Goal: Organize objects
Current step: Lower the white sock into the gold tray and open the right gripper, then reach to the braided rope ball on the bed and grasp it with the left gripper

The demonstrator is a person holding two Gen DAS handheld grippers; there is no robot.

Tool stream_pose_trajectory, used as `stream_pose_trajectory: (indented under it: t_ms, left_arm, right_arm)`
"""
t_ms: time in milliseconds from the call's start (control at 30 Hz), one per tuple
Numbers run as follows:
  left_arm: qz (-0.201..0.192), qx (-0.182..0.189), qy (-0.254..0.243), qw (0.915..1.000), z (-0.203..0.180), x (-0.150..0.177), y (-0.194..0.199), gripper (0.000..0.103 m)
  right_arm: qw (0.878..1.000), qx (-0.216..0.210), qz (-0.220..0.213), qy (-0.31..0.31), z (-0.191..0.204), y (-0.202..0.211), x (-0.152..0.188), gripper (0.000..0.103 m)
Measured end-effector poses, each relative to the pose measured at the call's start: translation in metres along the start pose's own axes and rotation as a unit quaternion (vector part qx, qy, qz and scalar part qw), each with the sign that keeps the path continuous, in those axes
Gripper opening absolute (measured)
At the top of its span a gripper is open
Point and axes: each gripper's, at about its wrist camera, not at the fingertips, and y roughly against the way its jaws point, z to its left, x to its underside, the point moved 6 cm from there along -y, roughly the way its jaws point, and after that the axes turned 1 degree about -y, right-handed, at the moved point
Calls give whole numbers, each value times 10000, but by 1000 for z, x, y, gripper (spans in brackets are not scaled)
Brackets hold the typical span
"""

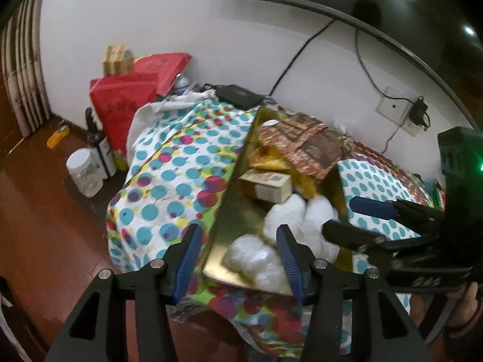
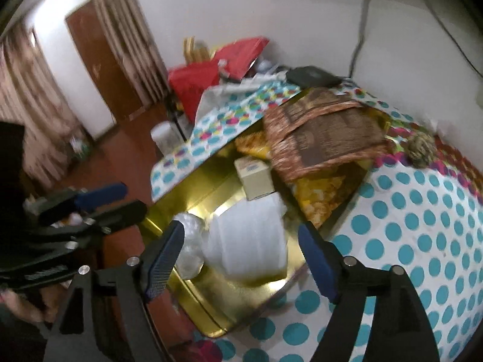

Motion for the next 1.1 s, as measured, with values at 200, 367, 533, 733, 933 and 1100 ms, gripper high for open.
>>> stream_pose_trajectory:
  t_ms: [200,367,533,733,933,1100]
  left_arm:
    - [-75,302,-569,9979,-64,-22,-6,53]
    - [-152,919,-1195,9885,-152,-39,-26,58]
    - [-99,1388,-1492,9790,-230,-55,-72,58]
    - [-11,1464,-1215,9817,-267,-83,-152,58]
    - [159,876,-1084,9901,-271,-96,-213,58]
    - [139,591,-1086,9922,-272,-98,-248,58]
  right_arm:
    - [9941,734,-737,-311,-61,60,3,79]
    - [9851,1094,-855,-1017,-132,93,21,79]
    - [9737,1289,-981,-1600,-192,118,48,79]
    - [9705,1480,-1037,-1594,-238,133,67,79]
    - [9753,1213,-900,-1609,-259,127,77,79]
    - [9759,1105,-872,-1670,-267,111,68,79]
